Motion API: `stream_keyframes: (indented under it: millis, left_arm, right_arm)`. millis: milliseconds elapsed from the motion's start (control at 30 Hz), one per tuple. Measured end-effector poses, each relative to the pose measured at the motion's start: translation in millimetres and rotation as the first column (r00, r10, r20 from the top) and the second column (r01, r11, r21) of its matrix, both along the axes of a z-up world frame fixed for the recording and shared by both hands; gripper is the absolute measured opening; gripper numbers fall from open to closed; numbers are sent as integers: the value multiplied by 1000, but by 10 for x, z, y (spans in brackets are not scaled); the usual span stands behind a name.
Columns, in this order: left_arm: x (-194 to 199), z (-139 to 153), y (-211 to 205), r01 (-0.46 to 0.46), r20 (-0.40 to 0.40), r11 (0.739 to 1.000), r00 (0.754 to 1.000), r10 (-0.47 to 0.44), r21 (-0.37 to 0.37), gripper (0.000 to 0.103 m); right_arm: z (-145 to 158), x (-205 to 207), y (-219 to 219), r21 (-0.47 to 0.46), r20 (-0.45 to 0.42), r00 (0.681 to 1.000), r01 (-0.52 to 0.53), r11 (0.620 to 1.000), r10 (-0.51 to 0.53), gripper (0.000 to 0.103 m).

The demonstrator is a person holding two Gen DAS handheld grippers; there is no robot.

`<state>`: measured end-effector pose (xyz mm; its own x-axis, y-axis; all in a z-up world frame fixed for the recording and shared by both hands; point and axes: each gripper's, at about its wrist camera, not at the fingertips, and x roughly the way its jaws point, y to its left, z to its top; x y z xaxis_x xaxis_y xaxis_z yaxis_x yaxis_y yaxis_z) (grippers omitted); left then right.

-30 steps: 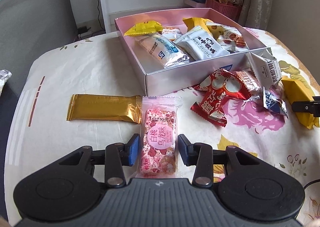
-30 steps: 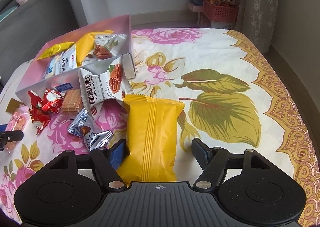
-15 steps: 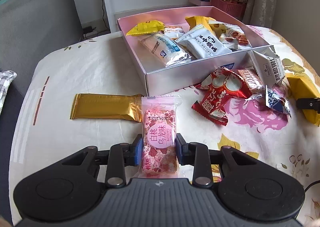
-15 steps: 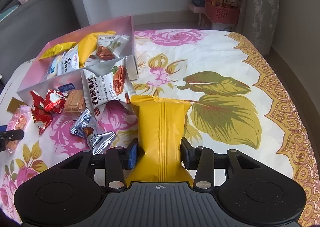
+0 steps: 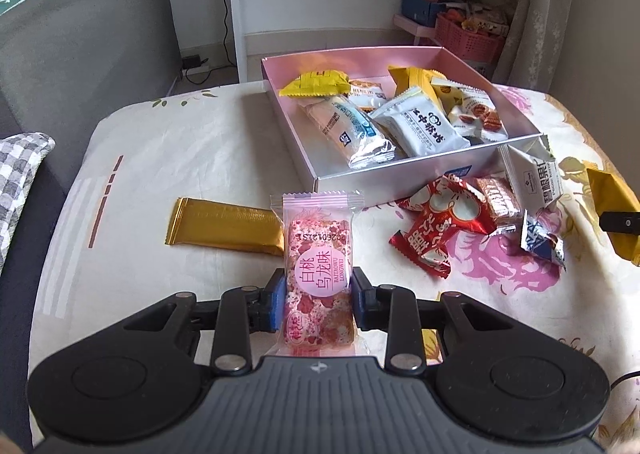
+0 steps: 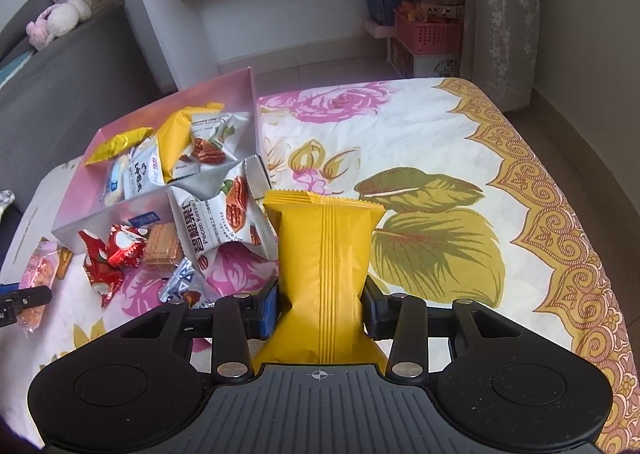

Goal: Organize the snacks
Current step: 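Carry both packets into the pink box and open both tools to release them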

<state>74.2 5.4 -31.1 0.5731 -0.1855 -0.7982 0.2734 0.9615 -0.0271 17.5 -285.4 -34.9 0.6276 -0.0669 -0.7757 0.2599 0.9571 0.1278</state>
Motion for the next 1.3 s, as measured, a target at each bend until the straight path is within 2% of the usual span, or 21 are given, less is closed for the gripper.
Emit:
stream_keyframes:
  millis: [167,333,633,833,1000,1200,1300]
  left_arm:
    - [21,168,14,-29,28,998,999,30,-52,29]
    - [85,296,-35,-65,72,995,995,70,-72,29]
    - [223,367,-315,-81,98,989,991,93,-122,29]
    - [414,324,-426,-50,130,992,989,65,-119,29]
    - [712,203,-393,-64,68,983,995,76,-174,29]
    - [851,21,-434,-73,44,986,996,80,-152,29]
    - [876,-29,-478,-54,59,993,996,60,-103,29]
  right_arm:
    - [147,51,23,46,33,999,4,999,-5,40]
    - [312,186,127,94,79,997,-3,996,-4,40]
    - [428,526,401,195,116,993,-10,981,-14,40]
    - [440,723,531,221,135,991,-30,975,0,40]
    - [473,993,556,259,172,985,-79,963,34,40]
    - [315,1268,633,260,174,982,-124,958,80,40]
    - [209,1382,691,244,162,981,-145,959,107,40]
